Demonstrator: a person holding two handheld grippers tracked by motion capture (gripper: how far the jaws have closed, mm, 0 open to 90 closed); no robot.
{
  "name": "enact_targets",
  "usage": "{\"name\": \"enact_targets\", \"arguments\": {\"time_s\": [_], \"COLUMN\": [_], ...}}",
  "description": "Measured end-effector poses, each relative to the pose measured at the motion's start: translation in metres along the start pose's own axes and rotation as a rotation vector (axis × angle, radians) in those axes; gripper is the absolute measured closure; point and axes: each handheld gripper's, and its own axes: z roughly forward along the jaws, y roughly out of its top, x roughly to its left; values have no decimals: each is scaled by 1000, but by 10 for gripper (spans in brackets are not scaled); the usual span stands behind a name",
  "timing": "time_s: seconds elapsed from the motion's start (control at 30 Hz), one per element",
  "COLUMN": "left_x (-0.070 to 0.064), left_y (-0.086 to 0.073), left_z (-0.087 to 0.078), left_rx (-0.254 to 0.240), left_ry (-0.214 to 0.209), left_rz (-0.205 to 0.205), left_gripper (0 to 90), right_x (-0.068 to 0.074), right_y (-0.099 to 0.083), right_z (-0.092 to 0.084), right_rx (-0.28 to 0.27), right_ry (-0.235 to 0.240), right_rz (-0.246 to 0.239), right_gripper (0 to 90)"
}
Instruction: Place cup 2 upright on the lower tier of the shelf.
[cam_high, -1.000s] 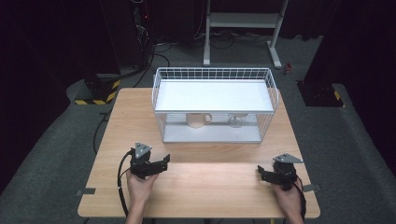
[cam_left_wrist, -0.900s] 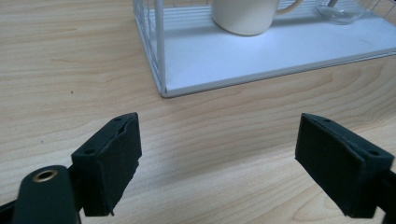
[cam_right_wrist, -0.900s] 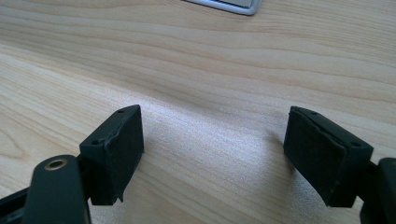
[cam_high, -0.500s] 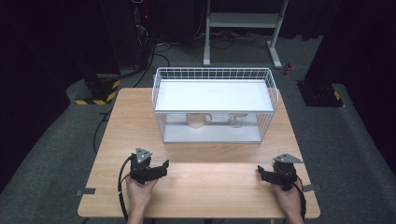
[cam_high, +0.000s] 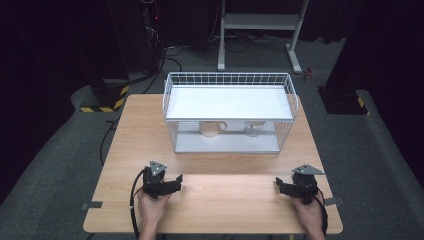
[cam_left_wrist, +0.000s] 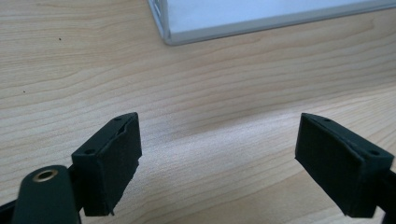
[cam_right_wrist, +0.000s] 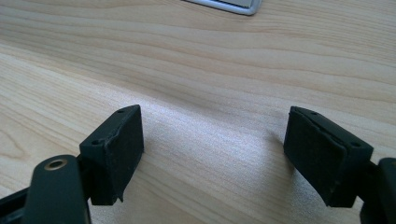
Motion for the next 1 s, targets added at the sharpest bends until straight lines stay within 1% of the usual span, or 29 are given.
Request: {"name": "enact_targets", "arguments": {"time_s": [0.07, 0.2, 0.33, 0.4, 0.57, 0.63, 0.7, 0.73, 0.87, 1.0], "left_x": [0, -2, -2, -2, -2, -2, -3, -4, -4, -4], "left_y": [-1, -1, -2, -3, -3, -3, -3, -4, -8, -8], "left_z": [3, 7, 10, 12, 17, 18, 18, 19, 19, 20], "left_rx": [11, 25, 36, 46, 67, 64, 63, 55, 21, 20], "left_ry": [0, 15, 14, 26, 26, 29, 45, 44, 46, 46], "left_rz": [0, 21, 10, 23, 32, 30, 47, 40, 40, 40], "left_gripper": [148, 148, 148, 148, 139, 139, 138, 135, 117, 118], "right_x": [0, 0, 0, 0, 0, 0, 0, 0, 0, 0], "right_y": [0, 0, 0, 0, 0, 0, 0, 0, 0, 0], "right_z": [0, 0, 0, 0, 0, 0, 0, 0, 0, 0], "right_rx": [0, 0, 0, 0, 0, 0, 0, 0, 0, 0], "right_ry": [0, 0, 0, 0, 0, 0, 0, 0, 0, 0], "right_rz": [0, 0, 0, 1, -1, 0, -1, 0, 0, -1], "right_gripper": [202, 202, 202, 202, 202, 202, 202, 202, 202, 202]}}
